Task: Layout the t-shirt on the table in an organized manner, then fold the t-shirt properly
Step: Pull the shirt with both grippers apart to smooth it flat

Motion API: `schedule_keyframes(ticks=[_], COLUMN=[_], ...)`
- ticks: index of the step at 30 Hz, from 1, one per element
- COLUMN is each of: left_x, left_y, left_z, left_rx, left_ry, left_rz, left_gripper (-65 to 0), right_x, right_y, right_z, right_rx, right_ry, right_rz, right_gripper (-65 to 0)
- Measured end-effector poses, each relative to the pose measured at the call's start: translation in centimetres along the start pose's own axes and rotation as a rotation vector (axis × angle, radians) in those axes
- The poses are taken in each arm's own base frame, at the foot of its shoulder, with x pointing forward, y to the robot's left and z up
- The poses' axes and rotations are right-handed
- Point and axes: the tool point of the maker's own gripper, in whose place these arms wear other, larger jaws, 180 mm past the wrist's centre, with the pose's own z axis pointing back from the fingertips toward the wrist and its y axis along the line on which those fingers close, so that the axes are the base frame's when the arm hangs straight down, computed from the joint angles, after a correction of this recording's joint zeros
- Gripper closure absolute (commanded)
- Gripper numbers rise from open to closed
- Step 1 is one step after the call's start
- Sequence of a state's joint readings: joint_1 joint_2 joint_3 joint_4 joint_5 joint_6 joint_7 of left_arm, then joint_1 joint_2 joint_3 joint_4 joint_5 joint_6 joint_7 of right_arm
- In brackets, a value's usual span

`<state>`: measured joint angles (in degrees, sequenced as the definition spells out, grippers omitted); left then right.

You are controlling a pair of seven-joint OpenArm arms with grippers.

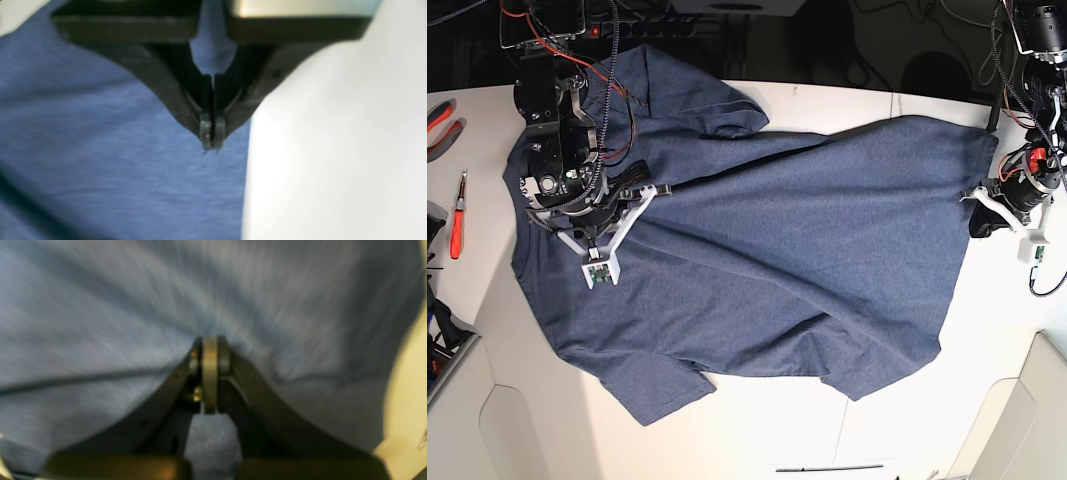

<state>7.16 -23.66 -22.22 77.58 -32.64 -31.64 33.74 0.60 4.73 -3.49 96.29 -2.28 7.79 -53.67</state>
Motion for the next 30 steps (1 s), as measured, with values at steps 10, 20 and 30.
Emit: schedule_keyframes(ticks=[10, 20, 30], left_x=[-1.7, -4.9, -8.9], left_y=[-2.9, -1.8, -0.6], left_z=[0.2, 0.2, -0.2], left_rx=[-0.154, -0.126, -0.138], left_ry=[0.087, 0.208, 0.244], left_rz=[-0.015, -0.005, 0.160], left_gripper=[0.0, 0.0, 0.0], right_x=[-3.4, -12.4, -13.3], right_y=[2.8, 6.2, 5.5], right_z=[4.7, 6.4, 6.7], right_rx=[0.086, 0.210, 0.200], right_ry=[0.003, 0.189, 0.191], right_rz=[0.030, 0.057, 0.079], right_gripper=[0.0, 0.0, 0.0])
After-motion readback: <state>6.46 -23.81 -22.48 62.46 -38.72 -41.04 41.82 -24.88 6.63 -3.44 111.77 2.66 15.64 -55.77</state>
